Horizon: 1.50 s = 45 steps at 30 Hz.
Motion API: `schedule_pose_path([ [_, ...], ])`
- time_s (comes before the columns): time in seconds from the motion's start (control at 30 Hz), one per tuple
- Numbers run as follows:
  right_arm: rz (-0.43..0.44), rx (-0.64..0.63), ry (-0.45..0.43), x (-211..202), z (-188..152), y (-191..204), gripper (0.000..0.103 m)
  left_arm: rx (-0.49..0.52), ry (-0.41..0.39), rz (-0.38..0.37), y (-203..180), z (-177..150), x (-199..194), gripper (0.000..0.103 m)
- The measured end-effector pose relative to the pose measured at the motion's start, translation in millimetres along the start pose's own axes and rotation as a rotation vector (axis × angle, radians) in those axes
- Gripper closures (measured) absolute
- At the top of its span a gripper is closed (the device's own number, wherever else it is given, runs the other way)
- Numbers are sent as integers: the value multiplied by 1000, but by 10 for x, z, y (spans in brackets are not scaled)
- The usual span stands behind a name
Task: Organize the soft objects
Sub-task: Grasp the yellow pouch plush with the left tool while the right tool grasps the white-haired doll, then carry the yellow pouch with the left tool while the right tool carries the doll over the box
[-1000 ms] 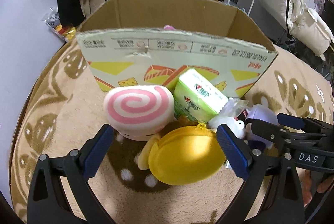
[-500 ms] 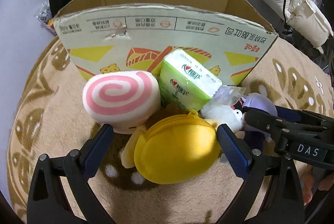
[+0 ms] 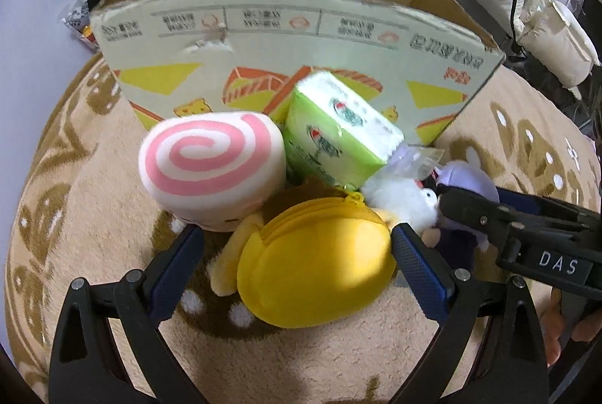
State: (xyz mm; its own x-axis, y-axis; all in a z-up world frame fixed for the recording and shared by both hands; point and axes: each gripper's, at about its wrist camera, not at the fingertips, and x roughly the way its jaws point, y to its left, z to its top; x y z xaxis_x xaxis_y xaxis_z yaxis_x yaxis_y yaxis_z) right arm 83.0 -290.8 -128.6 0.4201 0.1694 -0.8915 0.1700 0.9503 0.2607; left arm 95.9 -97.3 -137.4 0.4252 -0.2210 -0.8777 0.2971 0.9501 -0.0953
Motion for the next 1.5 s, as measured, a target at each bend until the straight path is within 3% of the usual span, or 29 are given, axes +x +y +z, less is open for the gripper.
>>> schedule_pose_path([
  [0.13, -6, -12, -4, -9, -16, 18, 31, 46, -11, -4, -95, -42, -30, 22],
  [0.3, -13, -23, -22, -55, -29, 51, 32, 85, -36, 10, -155, -68, -103, 29],
  [0.57, 6, -42, -60, -192, -44, 106, 34, 66, -91, 30, -91, -62, -266, 30],
  [0.8, 14, -64, -135, -420, -37, 143, 34, 61, -199, 64, -48, -85, -533, 30],
  [1.3, 36, -154, -430, -1054, -63, 460, 34, -14, -426, 166, 219, -10, -1093, 30],
  [1.5, 23, -189, -525, -1224, -66, 575, 34, 1, -500, 212, 255, 19, -1250, 30],
])
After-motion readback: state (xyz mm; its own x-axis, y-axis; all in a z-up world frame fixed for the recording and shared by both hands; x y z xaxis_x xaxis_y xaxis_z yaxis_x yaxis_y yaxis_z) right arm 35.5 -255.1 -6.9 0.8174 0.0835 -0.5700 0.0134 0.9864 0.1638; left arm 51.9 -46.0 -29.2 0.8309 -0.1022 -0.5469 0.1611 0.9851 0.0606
